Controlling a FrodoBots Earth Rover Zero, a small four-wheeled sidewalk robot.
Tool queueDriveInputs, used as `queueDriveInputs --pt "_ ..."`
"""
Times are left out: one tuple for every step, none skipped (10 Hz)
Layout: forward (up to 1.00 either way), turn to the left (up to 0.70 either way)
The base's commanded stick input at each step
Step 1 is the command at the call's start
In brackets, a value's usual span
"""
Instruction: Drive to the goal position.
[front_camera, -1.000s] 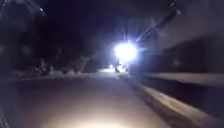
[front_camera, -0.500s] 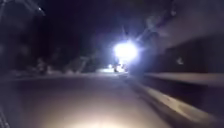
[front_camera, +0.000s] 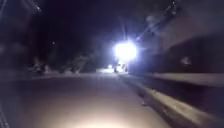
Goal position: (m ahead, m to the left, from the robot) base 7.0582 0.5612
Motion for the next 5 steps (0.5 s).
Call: queueDriveInputs --pt "0.7 0.0" --pt "0.7 0.0" --pt "0.7 0.0" --pt "0.7 0.0" --pt "0.7 -0.13"
